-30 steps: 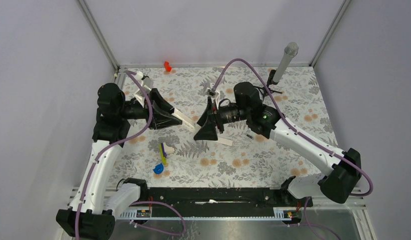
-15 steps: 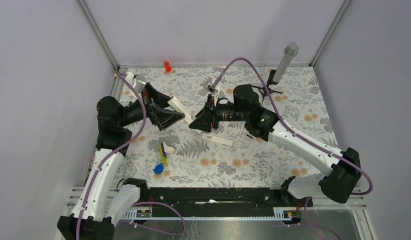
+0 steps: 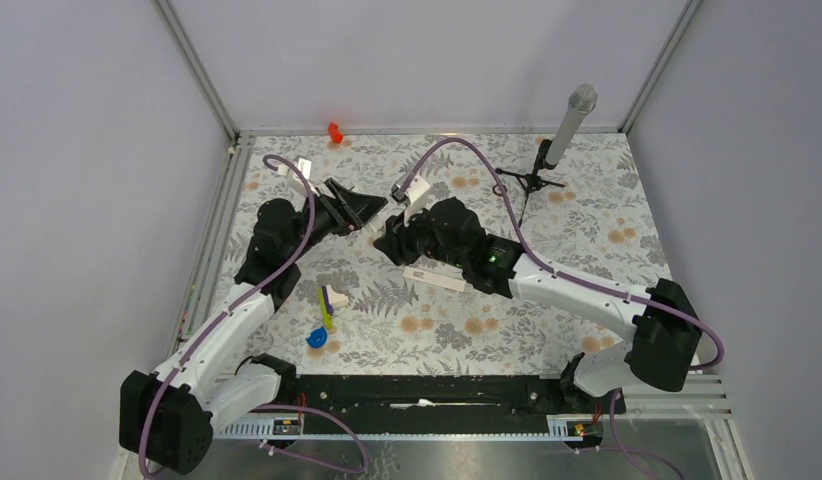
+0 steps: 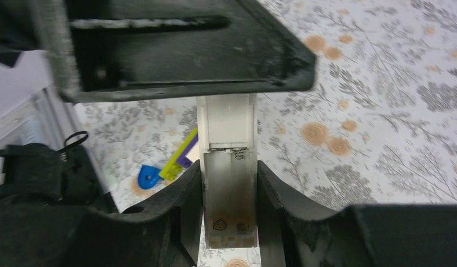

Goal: Load the batteries into the remote control

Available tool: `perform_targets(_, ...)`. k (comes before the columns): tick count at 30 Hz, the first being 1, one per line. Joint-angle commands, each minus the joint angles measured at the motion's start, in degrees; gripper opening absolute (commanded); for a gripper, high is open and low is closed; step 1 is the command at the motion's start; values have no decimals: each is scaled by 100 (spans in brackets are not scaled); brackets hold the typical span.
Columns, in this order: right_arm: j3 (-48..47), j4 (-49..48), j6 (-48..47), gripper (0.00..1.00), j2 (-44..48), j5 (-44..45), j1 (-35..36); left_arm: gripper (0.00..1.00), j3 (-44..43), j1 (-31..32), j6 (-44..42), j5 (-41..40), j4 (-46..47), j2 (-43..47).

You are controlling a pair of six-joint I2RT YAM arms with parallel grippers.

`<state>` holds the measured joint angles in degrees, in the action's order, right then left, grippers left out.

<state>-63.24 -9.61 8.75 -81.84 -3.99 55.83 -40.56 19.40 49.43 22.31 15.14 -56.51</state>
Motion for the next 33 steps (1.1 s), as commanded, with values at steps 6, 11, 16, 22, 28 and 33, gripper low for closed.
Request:
perform_targets(6,136,232,703,5,147,1195,-2,71,140,205,325,-875,362,148)
perform_targets(11,107,77,579,5,37,1245,-2,69,220,295,551,-923,401,-49)
perform_targets(16,4,-79,578,5,-90,1128,-2,46,-85,379,345,-815,89,-307)
perform_targets(22,-370,217,644,11,-252,702,-2,17,-70,381,257,-666,105,-374)
perform_targets(28,-575,1272,773,94,-86,674,-59,0,-134,306,-719,-487,29,-468)
perform_targets(33,-114,2083,1503,93,603,251,-945,0,8,-225,-1504,-29,228,-509)
